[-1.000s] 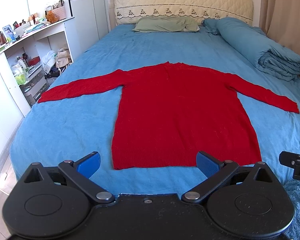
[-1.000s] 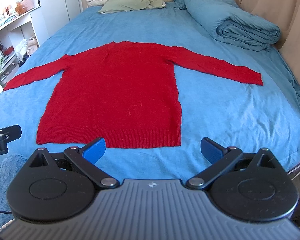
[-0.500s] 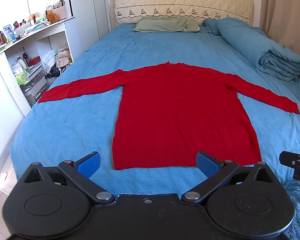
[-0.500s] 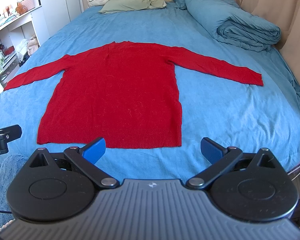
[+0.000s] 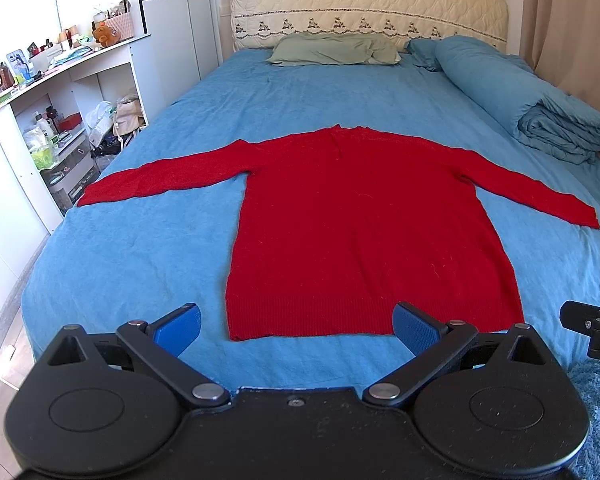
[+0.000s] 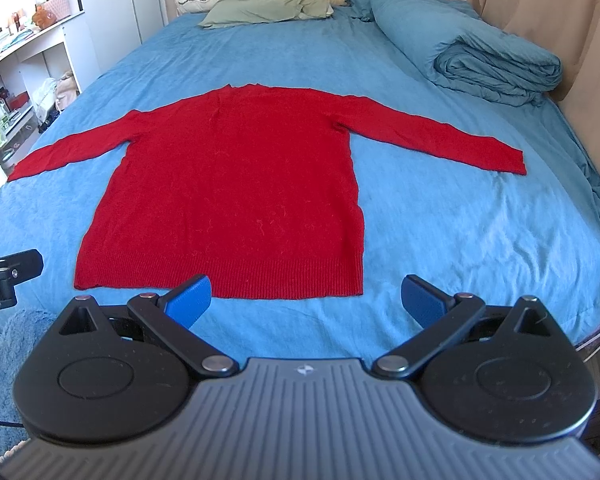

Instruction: Fold small clothes

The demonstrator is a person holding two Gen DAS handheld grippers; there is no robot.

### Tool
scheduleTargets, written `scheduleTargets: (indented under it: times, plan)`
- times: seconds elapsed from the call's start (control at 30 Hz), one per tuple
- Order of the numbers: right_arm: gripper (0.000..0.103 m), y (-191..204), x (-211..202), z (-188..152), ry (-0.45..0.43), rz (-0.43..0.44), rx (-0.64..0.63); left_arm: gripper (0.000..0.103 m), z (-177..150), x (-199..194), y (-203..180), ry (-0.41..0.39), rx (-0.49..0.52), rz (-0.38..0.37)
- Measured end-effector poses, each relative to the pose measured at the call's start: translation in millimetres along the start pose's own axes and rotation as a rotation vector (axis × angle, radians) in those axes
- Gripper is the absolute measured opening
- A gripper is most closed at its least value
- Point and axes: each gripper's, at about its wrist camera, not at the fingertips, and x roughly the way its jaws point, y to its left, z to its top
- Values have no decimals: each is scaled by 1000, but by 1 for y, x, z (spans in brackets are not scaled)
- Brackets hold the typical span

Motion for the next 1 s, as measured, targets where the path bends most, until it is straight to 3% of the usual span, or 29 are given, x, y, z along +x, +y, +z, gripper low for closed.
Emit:
scheduleTargets:
  times: [0.6,0.8,1.0]
  plan:
    - [103,0,-3,3,4,17,-5,103,11,-9,4,-31,-17,-21]
    - [103,-15,-6,25,-21,20,26,103,55,-10,-2,-131,23,-13]
    - [103,-72,8,71,-92,-15,104,103,124,23,-39,-219,92,6]
